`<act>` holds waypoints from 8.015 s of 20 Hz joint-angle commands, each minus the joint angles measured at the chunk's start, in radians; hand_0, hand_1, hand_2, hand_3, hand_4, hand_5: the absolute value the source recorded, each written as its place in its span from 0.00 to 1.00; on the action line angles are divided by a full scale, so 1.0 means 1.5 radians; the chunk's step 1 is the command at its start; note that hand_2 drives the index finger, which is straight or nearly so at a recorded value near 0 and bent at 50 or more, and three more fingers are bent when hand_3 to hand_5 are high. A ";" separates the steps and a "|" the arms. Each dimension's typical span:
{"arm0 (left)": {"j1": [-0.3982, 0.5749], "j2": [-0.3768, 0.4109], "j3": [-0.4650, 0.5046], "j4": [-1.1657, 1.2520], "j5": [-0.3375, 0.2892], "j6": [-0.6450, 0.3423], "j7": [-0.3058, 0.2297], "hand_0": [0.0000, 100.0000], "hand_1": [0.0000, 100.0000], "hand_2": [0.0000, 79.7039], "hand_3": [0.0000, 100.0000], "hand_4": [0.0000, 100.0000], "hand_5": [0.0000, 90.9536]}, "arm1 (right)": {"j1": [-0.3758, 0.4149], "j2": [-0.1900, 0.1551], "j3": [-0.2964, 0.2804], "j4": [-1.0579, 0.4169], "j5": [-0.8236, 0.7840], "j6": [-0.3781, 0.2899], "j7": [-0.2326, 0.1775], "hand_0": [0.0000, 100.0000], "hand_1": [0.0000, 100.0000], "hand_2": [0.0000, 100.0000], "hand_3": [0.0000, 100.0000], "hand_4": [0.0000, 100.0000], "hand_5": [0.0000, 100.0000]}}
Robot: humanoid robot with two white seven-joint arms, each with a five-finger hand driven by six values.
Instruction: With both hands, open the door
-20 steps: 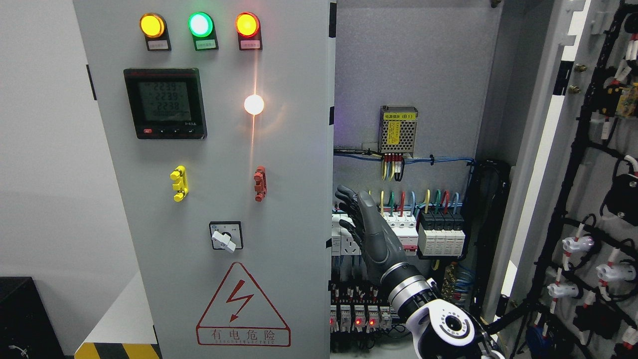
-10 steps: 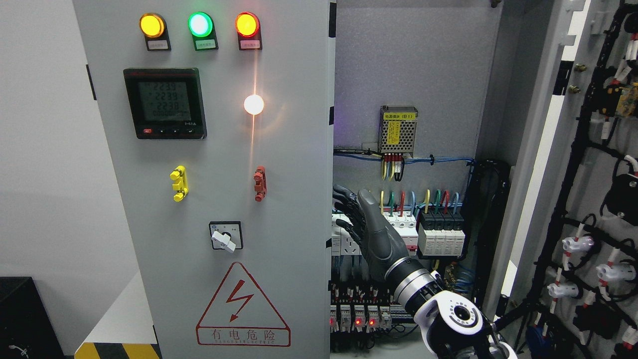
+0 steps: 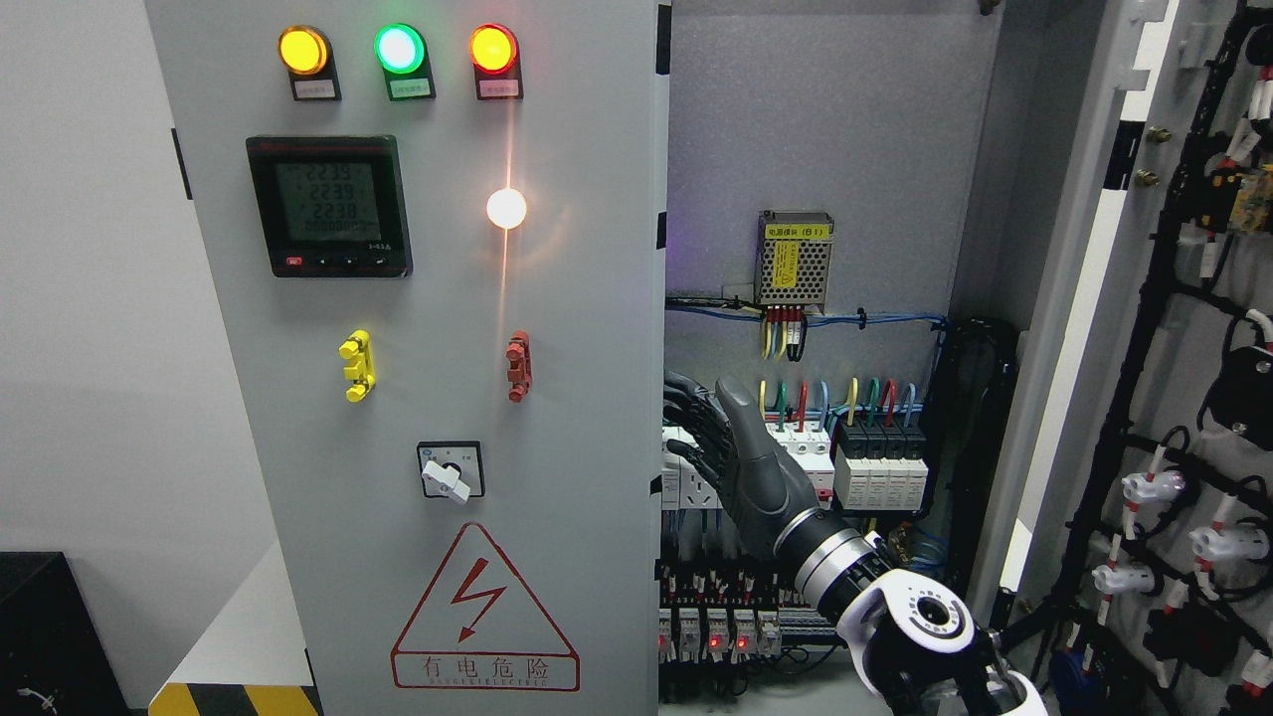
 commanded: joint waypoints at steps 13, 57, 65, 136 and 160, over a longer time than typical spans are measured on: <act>0.000 0.000 0.000 0.001 0.000 -0.001 -0.002 0.00 0.00 0.00 0.00 0.00 0.00 | -0.021 0.016 -0.022 0.031 -0.029 0.015 0.046 0.00 0.00 0.00 0.00 0.00 0.00; 0.000 -0.001 0.000 0.000 0.000 0.000 -0.002 0.00 0.00 0.00 0.00 0.00 0.00 | -0.051 0.014 -0.037 0.069 -0.029 0.017 0.207 0.00 0.00 0.00 0.00 0.00 0.00; 0.000 0.000 0.000 0.000 0.000 0.000 -0.002 0.00 0.00 0.00 0.00 0.00 0.00 | -0.051 0.014 -0.037 0.070 -0.029 0.017 0.212 0.00 0.00 0.00 0.00 0.00 0.00; 0.000 0.000 0.000 0.000 0.000 0.000 -0.003 0.00 0.00 0.00 0.00 0.00 0.00 | 0.044 -0.089 0.083 -0.102 -0.167 0.012 0.274 0.00 0.00 0.00 0.00 0.00 0.00; 0.000 0.000 0.000 0.000 0.000 -0.001 -0.003 0.00 0.00 0.00 0.00 0.00 0.00 | 0.072 -0.101 0.169 -0.139 -0.170 0.014 0.272 0.00 0.00 0.00 0.00 0.00 0.00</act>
